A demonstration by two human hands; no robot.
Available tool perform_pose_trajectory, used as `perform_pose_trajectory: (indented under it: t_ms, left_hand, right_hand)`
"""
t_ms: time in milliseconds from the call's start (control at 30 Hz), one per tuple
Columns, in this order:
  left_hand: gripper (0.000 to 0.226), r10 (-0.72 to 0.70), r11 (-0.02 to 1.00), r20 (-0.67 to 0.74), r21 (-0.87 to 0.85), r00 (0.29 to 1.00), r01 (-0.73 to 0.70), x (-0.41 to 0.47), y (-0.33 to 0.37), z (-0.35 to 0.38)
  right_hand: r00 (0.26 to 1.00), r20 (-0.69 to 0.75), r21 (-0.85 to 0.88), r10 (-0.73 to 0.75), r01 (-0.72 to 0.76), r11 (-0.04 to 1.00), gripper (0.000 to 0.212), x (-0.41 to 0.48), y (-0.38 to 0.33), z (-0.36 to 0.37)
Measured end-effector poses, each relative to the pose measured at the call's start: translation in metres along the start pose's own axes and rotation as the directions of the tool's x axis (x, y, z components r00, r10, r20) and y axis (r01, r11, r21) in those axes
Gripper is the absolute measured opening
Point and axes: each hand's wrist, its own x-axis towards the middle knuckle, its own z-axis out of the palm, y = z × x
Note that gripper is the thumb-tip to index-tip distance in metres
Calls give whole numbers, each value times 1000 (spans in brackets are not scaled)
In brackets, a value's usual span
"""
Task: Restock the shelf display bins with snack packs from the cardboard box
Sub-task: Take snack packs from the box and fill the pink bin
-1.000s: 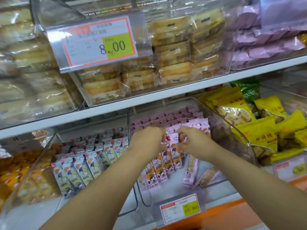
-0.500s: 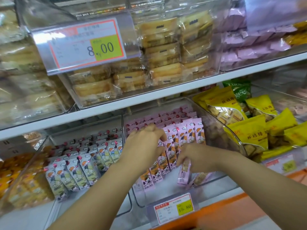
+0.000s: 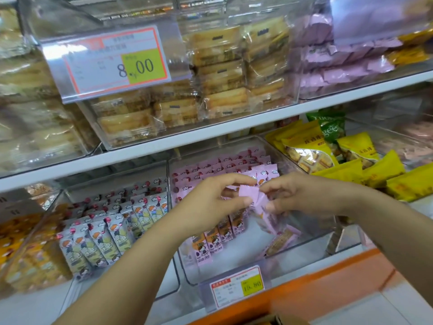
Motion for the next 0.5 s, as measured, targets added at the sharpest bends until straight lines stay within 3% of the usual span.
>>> perform_pose_trajectory:
  t_ms: [100, 200, 267, 333, 400, 500]
  left_hand:
    - [28, 13, 992, 20, -125, 1000, -11, -1, 9, 1]
    - [15, -29, 997, -26, -71, 999, 27, -5, 5, 0]
    - [10, -70, 997, -76, 29, 995, 73, -11, 0, 0]
    - [8, -90, 982, -128, 153, 988, 109, -18, -3, 1]
    - [10, -99, 966, -133, 223, 986, 128, -22, -4, 1]
    - [11, -110, 960, -114, 245, 987, 135, -24, -5, 2]
  right_hand:
    - [1000, -21, 145, -13, 16, 989, 20, -2, 5, 5]
    - [995, -67, 200, 68, -53, 978, 15, 3, 13, 9]
    - [975, -76, 49, 210, -206, 977, 16, 8, 18, 10]
    - [918, 3, -206, 397, -388, 898, 25, 12, 22, 14]
    - [861, 52, -436, 505, -436, 788, 36, 18, 24, 19]
    - [859, 25, -541, 511, -418, 729, 42, 21, 21, 26]
